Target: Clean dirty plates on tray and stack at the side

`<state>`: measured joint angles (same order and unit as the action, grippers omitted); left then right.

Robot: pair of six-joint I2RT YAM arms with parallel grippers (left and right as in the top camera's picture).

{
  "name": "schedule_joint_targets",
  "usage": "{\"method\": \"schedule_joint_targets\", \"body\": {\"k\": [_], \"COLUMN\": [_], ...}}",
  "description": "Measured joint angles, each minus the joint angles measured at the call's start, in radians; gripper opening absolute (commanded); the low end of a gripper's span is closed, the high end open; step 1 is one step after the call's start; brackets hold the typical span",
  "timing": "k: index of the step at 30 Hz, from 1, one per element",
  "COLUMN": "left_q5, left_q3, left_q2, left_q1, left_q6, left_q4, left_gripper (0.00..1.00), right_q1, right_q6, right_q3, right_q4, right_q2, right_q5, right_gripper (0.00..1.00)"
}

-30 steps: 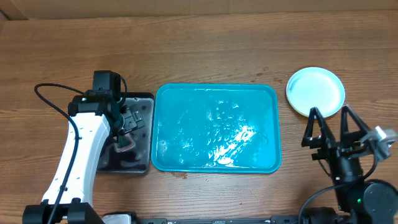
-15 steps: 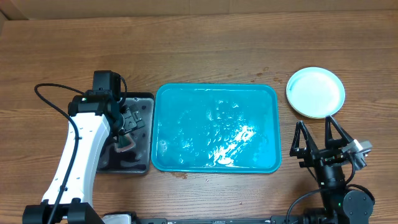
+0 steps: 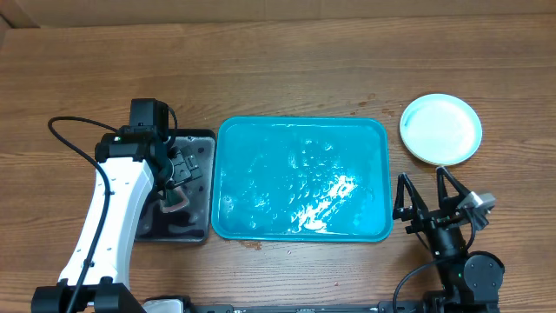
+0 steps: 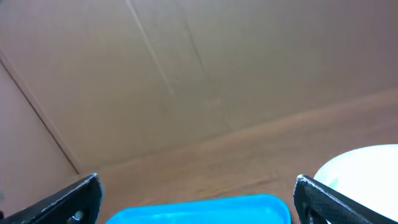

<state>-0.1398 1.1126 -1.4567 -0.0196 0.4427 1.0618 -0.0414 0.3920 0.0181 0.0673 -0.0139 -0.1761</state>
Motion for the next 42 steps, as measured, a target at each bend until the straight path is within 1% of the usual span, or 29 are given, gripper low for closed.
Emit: {"method": "schedule_joint_targets", "body": {"k": [4,10,20,42], "left_q5": [0.000,0.000,0.000,0.000], "left_q3": [0.000,0.000,0.000,0.000], "left_q2": [0.000,0.000,0.000,0.000], "left_q1": [0.000,0.000,0.000,0.000], "left_q6": [0.000,0.000,0.000,0.000], "left_q4": [0.000,0.000,0.000,0.000], "left_gripper": [1.00,1.00,1.00,1.00], "right_q1": [-0.002,-0.005,-0.005,-0.005], "right_q6": [-0.010,-0.060,-0.157,-0.189], "right_q3": [0.000,0.000,0.000,0.000], "right_q4": [-0.003,-0.135,-0.135,-0.134], "right_q2": [0.001,0.001,0.001,0.001], "right_q5": [-0.001,-0.042,-0.094,-0.101], "right_gripper": [1.00,1.00,1.00,1.00]}}
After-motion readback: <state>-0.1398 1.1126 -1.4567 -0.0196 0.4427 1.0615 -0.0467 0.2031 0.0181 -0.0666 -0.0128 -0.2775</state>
